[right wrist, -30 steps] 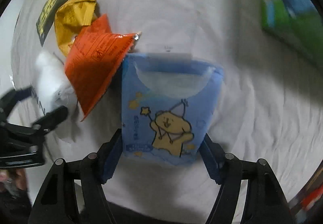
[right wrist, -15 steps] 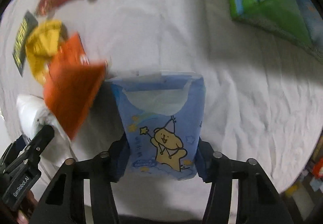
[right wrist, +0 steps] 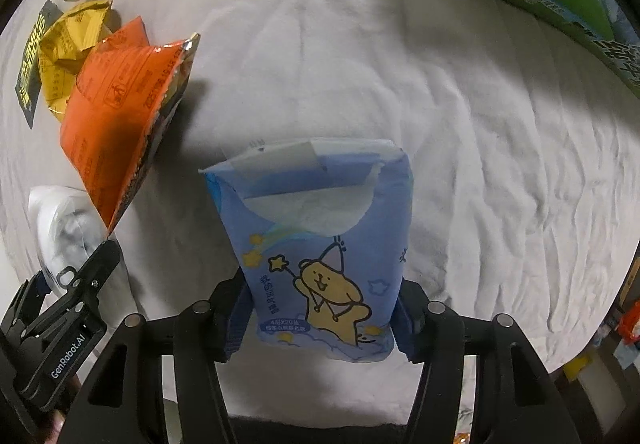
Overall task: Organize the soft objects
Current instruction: 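Grasp the white NMAX pouch with the left tool while the right tool grasps the blue bear packet, then carry both packets into the box and open both tools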
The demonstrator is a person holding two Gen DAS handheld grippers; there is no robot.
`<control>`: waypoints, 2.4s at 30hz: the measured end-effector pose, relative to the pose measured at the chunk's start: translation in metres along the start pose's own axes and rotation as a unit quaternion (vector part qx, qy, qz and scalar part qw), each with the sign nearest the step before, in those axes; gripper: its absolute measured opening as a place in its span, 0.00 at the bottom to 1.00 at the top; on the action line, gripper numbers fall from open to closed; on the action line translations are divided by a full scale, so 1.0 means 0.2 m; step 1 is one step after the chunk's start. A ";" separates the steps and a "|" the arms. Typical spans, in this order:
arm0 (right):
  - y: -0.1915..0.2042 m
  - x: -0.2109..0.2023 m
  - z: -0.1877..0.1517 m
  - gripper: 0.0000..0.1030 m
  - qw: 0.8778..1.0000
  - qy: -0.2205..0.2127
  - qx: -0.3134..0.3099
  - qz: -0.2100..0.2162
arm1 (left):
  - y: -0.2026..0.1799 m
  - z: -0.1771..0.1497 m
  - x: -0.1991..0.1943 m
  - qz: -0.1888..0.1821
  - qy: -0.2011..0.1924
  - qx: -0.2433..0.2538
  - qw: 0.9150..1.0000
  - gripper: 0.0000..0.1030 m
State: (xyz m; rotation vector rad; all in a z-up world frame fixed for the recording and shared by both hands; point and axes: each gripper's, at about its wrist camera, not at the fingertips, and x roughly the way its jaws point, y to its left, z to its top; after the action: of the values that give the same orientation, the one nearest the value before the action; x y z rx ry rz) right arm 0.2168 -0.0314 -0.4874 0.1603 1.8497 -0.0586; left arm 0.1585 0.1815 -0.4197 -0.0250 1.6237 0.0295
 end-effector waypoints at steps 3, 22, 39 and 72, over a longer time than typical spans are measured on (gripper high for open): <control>0.06 -0.03 -0.01 0.57 1.000 0.000 0.001 -0.002 | -0.04 0.00 0.00 0.005 -0.004 0.002 1.000 0.75; 0.11 -0.26 -0.27 0.39 0.999 -0.022 -0.024 0.015 | -0.07 -0.10 -0.44 -0.040 -0.047 -0.001 0.998 0.69; -0.57 -1.21 -0.40 0.39 0.979 -0.166 -0.022 0.120 | -1.00 0.15 -1.35 -0.141 -0.178 0.099 0.969 0.69; -1.41 -1.01 1.11 0.54 0.989 -0.134 -0.054 0.013 | -2.08 1.31 -0.38 -0.159 0.043 0.049 0.985 0.71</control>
State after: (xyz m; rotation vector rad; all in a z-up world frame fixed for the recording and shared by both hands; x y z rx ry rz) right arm 0.4441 -0.3548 -0.3693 0.0951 1.5780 0.0362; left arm 0.4375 -0.2244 -0.3593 -0.2114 1.6884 -0.3018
